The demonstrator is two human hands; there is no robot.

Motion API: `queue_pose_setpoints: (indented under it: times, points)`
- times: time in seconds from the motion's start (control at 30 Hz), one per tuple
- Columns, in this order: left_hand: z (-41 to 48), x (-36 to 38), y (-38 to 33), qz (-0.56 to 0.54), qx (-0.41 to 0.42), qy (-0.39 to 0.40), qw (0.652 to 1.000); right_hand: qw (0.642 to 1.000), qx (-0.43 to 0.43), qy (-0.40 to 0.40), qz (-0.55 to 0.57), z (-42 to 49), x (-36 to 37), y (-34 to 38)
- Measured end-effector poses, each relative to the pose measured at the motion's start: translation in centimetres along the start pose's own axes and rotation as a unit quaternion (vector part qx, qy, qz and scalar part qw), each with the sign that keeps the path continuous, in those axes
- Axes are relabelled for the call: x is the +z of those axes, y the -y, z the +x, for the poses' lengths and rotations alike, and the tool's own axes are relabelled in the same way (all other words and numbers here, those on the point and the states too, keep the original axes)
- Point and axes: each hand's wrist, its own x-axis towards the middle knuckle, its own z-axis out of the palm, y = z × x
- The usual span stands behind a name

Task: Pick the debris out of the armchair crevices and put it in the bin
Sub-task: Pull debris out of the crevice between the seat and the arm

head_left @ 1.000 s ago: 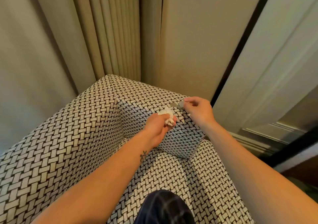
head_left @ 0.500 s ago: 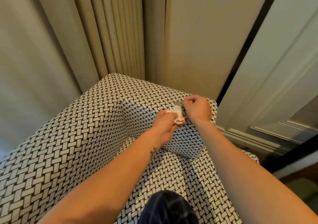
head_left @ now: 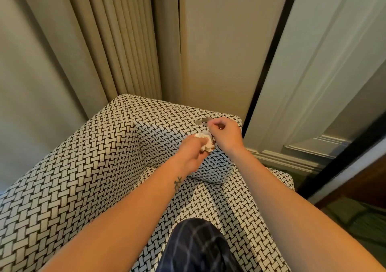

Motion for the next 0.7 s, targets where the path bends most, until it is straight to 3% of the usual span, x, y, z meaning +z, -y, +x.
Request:
queue_pose_setpoints:
  times: [0.43,0.7]
  points:
    - [-4.4,6.7,7.6,0.012,-0.043,0.129,0.991,0.999,0.025,0.012,0.029,-9.7,-10.8,-4.3]
    - [-5.7,14.4,18.9,0.155,-0.087,0.202,0.963,0.993,0.075,-0.096,-0.007,-16.4,-20.7,-13.6]
